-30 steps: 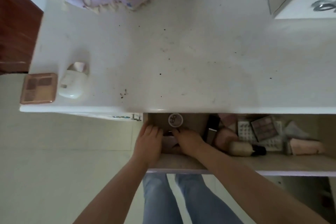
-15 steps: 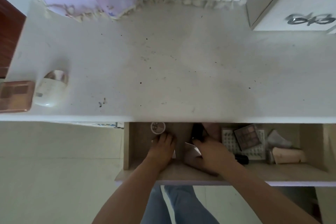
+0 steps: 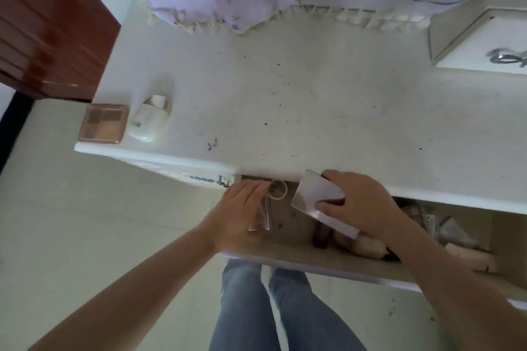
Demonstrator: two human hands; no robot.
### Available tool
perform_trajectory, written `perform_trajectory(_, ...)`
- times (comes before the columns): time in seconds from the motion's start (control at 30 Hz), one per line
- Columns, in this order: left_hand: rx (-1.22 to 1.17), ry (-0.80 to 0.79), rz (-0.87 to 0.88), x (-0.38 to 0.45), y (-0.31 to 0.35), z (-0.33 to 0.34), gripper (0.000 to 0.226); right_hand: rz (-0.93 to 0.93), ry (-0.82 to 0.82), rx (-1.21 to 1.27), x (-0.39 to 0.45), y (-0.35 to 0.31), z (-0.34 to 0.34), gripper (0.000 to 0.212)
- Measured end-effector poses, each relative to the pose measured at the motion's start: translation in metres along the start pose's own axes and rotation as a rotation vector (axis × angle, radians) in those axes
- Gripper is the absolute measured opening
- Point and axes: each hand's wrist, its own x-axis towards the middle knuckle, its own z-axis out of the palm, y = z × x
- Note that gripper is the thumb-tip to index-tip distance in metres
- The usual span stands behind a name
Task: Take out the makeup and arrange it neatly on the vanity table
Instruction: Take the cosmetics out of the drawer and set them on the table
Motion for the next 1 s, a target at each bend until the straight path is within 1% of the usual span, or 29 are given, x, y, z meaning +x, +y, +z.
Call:
perform_trajectory(0.1, 0.024, 0.057, -0.075, 0.002, -0.032, -0.04, 0.088, -0.063, 0.064, -0.029, 0.037, -0.029, -0.025, 0.051)
perform_trajectory(0.17, 0.06, 0.051, -0.111, 0.008, -0.058, -0.06, 0.087, -0.084, 0.07, -0.051, 0.066, -0.05, -0.032, 0.049)
perform_trajectory(0.3, 0.036, 0.009, -0.159, 0.029, -0.105, -0.079, 0.084, -0.106, 0.007, -0.115, 0.12, -0.085, -0.029, 0.051)
perform_trajectory(0.43, 0.04, -0.089, -0.165, 0.048, -0.138, -0.078, 0.086, -0.137, -0.04, -0.211, 0.154, -0.1, -0.016, 0.05)
perform_trajectory(0.57, 0.025, -0.185, -0.143, 0.053, -0.158, -0.074, 0.086, -0.09, -0.097, -0.202, 0.166, -0.101, -0.005, 0.056)
perform_trajectory(0.63, -0.013, -0.199, -0.127, 0.054, -0.165, -0.072, 0.083, -0.084, -0.09, -0.212, 0.167, -0.099, 0.002, 0.059)
perform_trajectory(0.73, 0.014, -0.166, -0.077, 0.053, -0.17, -0.071, 0.079, -0.103, -0.029, -0.224, 0.161, -0.098, 0.011, 0.062)
perform_trajectory(0.87, 0.142, -0.132, -0.026, 0.048, -0.175, -0.067, 0.077, -0.126, -0.014, -0.267, 0.149, -0.096, 0.026, 0.075)
perform_trajectory(1.0, 0.124, -0.118, 0.005, 0.043, -0.177, -0.063, 0.075, -0.141, 0.039, -0.278, 0.147, -0.096, 0.031, 0.069)
